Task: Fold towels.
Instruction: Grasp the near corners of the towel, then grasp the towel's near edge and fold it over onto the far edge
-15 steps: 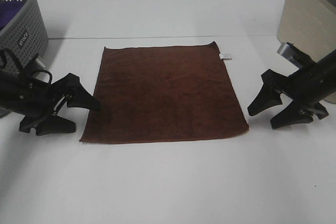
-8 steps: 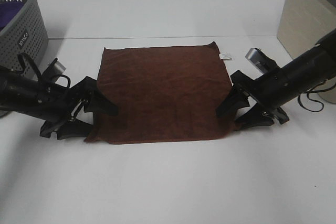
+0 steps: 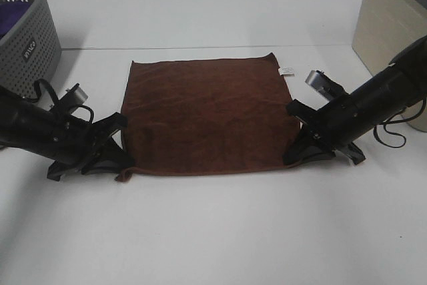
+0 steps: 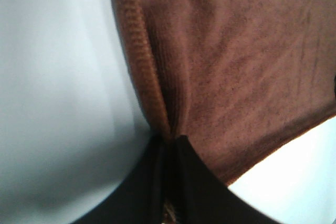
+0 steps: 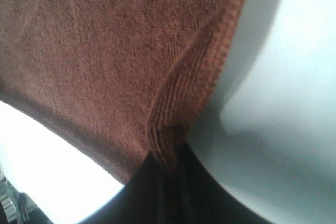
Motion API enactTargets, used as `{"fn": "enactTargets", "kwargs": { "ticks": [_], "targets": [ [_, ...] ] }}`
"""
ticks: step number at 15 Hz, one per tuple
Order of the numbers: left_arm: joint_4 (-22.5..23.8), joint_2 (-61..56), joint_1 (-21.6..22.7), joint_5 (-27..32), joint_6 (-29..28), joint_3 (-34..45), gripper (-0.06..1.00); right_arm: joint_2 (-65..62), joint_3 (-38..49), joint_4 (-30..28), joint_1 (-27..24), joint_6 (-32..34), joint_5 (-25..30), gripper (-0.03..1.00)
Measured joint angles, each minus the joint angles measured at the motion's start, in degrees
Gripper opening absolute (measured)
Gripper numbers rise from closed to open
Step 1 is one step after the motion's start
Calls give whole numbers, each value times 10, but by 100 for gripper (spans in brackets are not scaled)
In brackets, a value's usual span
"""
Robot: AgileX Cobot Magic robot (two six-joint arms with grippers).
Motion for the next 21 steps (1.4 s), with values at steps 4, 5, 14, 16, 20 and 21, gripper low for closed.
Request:
{"fn": "enactTargets", "kwargs": {
  "ticks": [4, 5, 14, 16, 20, 21],
  "targets": [
    [86, -4, 0, 40, -76, 1, 2, -26, 9, -77, 1, 56, 40, 1],
    [117, -13, 0, 45, -99, 2, 2, -34, 25, -80, 2, 64, 45, 1],
    [244, -111, -5, 95, -238, 97, 2, -136, 212, -58, 3, 90, 26, 1],
    [247, -129, -5, 92, -243, 88, 2, -152, 192, -60, 3, 90, 26, 1],
    [268, -140, -5, 78, -273, 4, 2, -160, 81, -74, 3, 90, 22, 1],
    [277, -140, -5, 74, -287, -17, 2, -160, 52, -74, 3, 90, 21, 1]
  ]
}}
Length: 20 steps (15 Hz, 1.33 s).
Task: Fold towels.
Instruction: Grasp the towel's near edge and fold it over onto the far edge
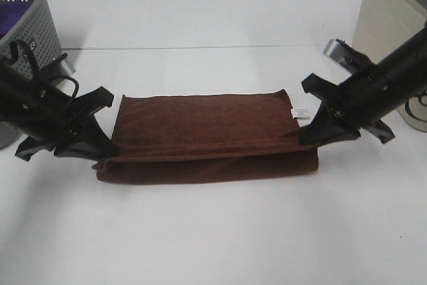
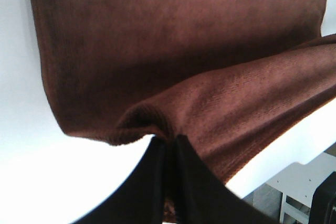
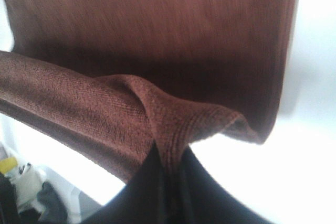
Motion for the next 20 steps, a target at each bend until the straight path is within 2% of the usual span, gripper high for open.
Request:
{"fn": "enactTargets", "kwargs": {
  "ticks": [4, 8, 14, 16, 20],
  "targets": [
    [38, 10, -2, -42, -34, -80, 2, 0, -104, 0, 6, 0, -6, 1],
    [38, 33, -6, -99, -36, -123, 2, 13, -142, 9, 9, 0, -38, 1],
    [38, 49, -11, -182, -29, -132, 2, 98, -172, 36, 14, -11, -81, 1],
    [38, 59, -13, -211, -28, -132, 2, 117, -172, 61, 17, -38, -104, 1],
    [38, 99, -13, -226, -28, -133, 2, 143, -172, 104, 19, -95, -131, 2]
  ]
}}
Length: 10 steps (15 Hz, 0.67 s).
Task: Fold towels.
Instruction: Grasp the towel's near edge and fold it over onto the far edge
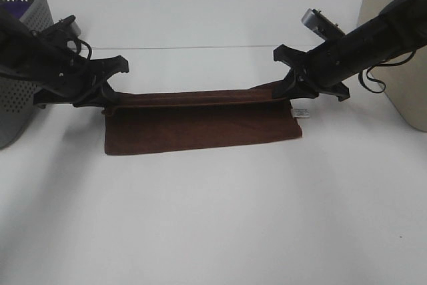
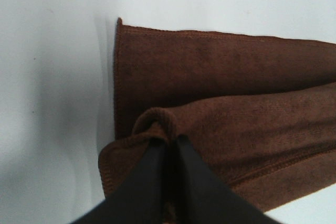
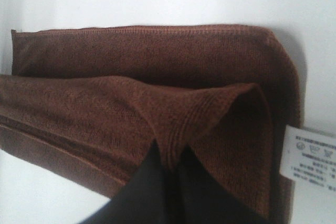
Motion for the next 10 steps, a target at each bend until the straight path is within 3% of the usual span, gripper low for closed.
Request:
{"fn": "enactTargets", "kwargs": {
  "ticks": [5, 10],
  "targets": [
    [16, 22, -30, -83, 8, -1, 2, 18, 0, -1, 34, -45, -100, 2],
    [29, 28, -57, -179, 32, -5, 2, 29, 0, -3, 34, -45, -150, 5]
  ]
}}
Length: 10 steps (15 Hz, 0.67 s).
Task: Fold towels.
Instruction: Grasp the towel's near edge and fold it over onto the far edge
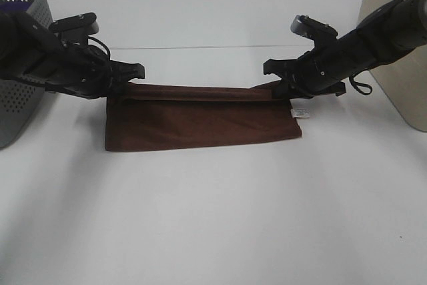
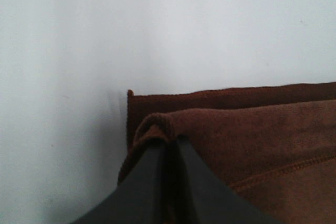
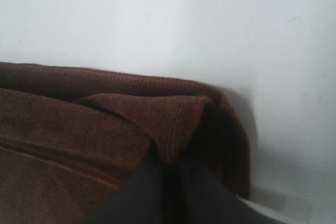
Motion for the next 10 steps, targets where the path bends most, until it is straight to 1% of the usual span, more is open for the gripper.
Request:
{"fn": "enactTargets", "kwargs": {
  "ticks": [1, 4, 5, 6, 7, 8, 9, 10],
  "targets": [
    [5, 5, 0, -13, 0, -1, 2, 0, 0, -1, 0, 0, -9, 6],
    [14, 27, 1, -17, 0, -2, 3, 3, 0, -2, -1, -1, -37, 11],
    [15, 34, 2, -26, 1, -3, 5, 9, 0, -2, -3, -1, -49, 13],
    [16, 38, 3, -31, 1, -3, 9, 14, 0, -2, -6, -1, -54, 16],
    [16, 39, 4, -33, 1, -3, 16, 18, 0, -2, -7, -1, -54, 19],
    [17, 39, 4, -33, 1, -3, 26, 19, 0, -3, -8, -3, -50, 26],
    [17, 39, 4, -33, 1, -3, 32, 19, 0, -3, -8, -4, -47, 31],
    [18, 39, 4, -32, 2, -3, 47, 19, 0, -2, -8, -5, -40, 40]
  ]
}}
